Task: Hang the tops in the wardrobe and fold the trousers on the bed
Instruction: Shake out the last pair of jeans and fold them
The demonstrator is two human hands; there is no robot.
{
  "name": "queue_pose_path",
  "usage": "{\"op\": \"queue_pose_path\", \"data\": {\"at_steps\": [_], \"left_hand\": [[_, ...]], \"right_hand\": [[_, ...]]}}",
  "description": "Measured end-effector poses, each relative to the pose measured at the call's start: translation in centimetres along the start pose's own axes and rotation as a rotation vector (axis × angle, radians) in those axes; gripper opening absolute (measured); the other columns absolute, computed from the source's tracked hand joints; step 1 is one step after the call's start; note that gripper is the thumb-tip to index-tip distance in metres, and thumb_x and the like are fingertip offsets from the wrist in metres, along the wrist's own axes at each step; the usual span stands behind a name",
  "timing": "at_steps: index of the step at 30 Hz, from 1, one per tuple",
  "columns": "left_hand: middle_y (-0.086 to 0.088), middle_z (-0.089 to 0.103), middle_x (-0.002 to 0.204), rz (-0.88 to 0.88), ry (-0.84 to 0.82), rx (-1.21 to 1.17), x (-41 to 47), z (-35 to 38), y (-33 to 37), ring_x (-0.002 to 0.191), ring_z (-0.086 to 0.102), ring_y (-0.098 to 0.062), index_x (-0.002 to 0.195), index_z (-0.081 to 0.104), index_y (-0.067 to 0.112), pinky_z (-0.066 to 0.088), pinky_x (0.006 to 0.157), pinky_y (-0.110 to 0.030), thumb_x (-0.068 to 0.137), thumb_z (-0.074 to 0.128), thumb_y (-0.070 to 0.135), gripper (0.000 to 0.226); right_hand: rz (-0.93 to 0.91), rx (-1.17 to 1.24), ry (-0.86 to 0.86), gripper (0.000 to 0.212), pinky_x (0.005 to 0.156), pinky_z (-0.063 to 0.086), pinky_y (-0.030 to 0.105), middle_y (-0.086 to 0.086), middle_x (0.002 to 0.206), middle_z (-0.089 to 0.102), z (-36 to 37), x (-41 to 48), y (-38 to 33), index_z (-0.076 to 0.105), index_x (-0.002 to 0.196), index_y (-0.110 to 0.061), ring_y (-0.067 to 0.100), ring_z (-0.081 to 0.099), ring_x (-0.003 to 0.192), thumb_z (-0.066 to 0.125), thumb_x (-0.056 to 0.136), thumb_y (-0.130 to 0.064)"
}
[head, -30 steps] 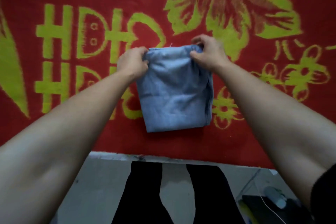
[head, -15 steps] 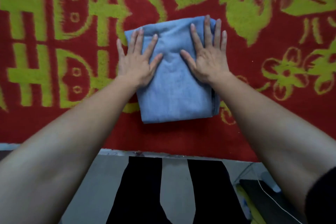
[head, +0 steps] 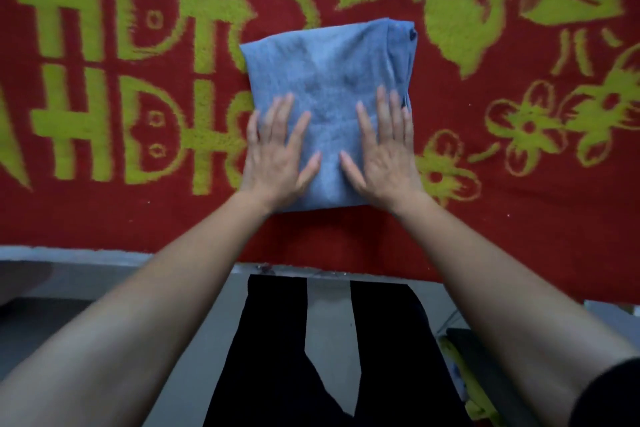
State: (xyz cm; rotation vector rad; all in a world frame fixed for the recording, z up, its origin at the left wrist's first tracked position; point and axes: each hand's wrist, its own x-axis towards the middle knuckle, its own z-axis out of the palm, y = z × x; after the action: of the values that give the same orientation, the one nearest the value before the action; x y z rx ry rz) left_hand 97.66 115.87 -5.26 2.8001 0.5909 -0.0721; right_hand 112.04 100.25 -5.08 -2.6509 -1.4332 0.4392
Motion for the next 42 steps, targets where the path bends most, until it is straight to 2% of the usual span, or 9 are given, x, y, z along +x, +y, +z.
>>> {"op": "queue_pose_path", "data": {"at_steps": [7, 12, 17, 22, 26, 30, 32, 39, 42], "left_hand": [[-0.02, 0.015, 0.161, 0.072, -0.278, 0.197, -6.6, 3.9, 1.8, 0.15, 0.013, -0.037, 0.154, 0.027, 0.015, 0.016, 0.113, -0.067, 0.059, 0.078, 0.054, 0.115], [-0.02, 0.04, 0.15, 0.017, -0.185, 0.218, -5.0, 4.2, 2.6, 0.141, 0.035, -0.041, 0.143, 0.046, 0.015, 0.024, 0.109, -0.07, 0.063, 0.076, 0.027, 0.086], [-0.016, 0.052, 0.143, 0.026, -0.199, 0.123, -4.7, 1.8, 2.0, 0.133, 0.048, -0.036, 0.137, 0.055, 0.015, 0.027, 0.108, -0.068, 0.059, 0.072, 0.019, 0.079], [-0.008, 0.033, 0.157, -0.067, -0.335, 0.028, -3.8, -2.2, 1.8, 0.147, 0.027, -0.027, 0.149, 0.039, 0.024, 0.015, 0.118, -0.057, 0.08, 0.065, 0.017, 0.073], [-0.013, 0.033, 0.156, -0.083, -0.329, 0.103, -4.7, -3.3, 0.8, 0.147, 0.024, -0.03, 0.144, 0.045, 0.029, 0.017, 0.116, -0.056, 0.074, 0.069, 0.018, 0.075], [-0.014, 0.0, 0.164, -0.148, -0.435, 0.015, -6.8, -2.6, -1.7, 0.151, -0.001, -0.028, 0.149, 0.033, 0.037, 0.01, 0.12, -0.05, 0.078, 0.071, 0.049, 0.081], [-0.012, -0.009, 0.162, -0.315, -0.387, -0.173, -7.1, -2.5, -2.3, 0.15, -0.004, -0.028, 0.15, 0.027, 0.034, 0.01, 0.121, -0.046, 0.071, 0.069, 0.071, 0.097], [-0.007, 0.047, 0.138, -1.509, -0.098, -1.042, -3.8, -0.5, -1.7, 0.126, 0.051, -0.028, 0.149, 0.015, 0.007, 0.041, 0.106, -0.051, 0.051, 0.074, 0.079, 0.135], [-0.001, 0.052, 0.128, -1.662, -0.093, -1.339, -4.5, 0.5, 0.2, 0.107, 0.06, -0.029, 0.139, 0.02, 0.015, 0.049, 0.088, -0.053, 0.061, 0.086, 0.058, 0.111]], "right_hand": [[-0.116, -0.137, -0.097, 0.107, 0.12, 0.015, 0.059, 0.024, 0.163, 0.01, 4.2, -6.7, 0.1, 0.023, 0.156, -0.005, 0.04, 0.007, 0.152, 0.069, 0.063, -0.028], [-0.076, -0.14, 0.063, 0.082, 0.118, 0.023, 0.056, 0.018, 0.161, 0.024, 5.2, -5.8, 0.2, 0.032, 0.154, -0.013, 0.035, 0.021, 0.15, 0.066, 0.079, -0.013], [-0.099, -0.041, 0.065, 0.091, 0.115, 0.028, 0.05, 0.02, 0.154, 0.038, 2.0, -5.0, 1.2, 0.045, 0.145, -0.011, 0.036, 0.035, 0.143, 0.076, 0.06, -0.02], [0.223, 0.261, 0.012, 0.108, 0.118, 0.026, 0.049, 0.022, 0.159, 0.021, -0.5, -4.8, 0.3, 0.027, 0.153, -0.009, 0.04, 0.025, 0.145, 0.07, 0.06, -0.045], [0.347, 0.659, -0.385, 0.142, 0.122, 0.012, 0.03, 0.011, 0.162, 0.003, -1.0, -4.9, -0.6, 0.002, 0.158, -0.012, 0.023, 0.008, 0.151, 0.087, 0.055, -0.059], [0.605, 0.864, -0.401, 0.118, 0.12, 0.029, 0.039, 0.01, 0.151, 0.03, -0.3, -3.5, -0.7, 0.028, 0.151, -0.014, 0.024, 0.034, 0.141, 0.086, 0.06, -0.061], [0.795, 0.913, -0.193, 0.108, 0.114, 0.037, 0.04, 0.011, 0.144, 0.043, -0.1, -1.8, -0.7, 0.035, 0.146, -0.012, 0.025, 0.045, 0.133, 0.084, 0.063, -0.061], [1.143, 1.404, 0.059, 0.093, 0.094, 0.057, 0.04, 0.005, 0.123, 0.066, -0.5, 4.3, 0.5, 0.052, 0.134, -0.008, 0.018, 0.068, 0.104, 0.09, 0.06, -0.05], [1.095, 1.471, 0.012, 0.069, 0.08, 0.062, 0.04, 0.002, 0.102, 0.076, -0.9, 5.9, -0.3, 0.067, 0.111, -0.014, 0.018, 0.075, 0.086, 0.094, 0.056, -0.044]]}}
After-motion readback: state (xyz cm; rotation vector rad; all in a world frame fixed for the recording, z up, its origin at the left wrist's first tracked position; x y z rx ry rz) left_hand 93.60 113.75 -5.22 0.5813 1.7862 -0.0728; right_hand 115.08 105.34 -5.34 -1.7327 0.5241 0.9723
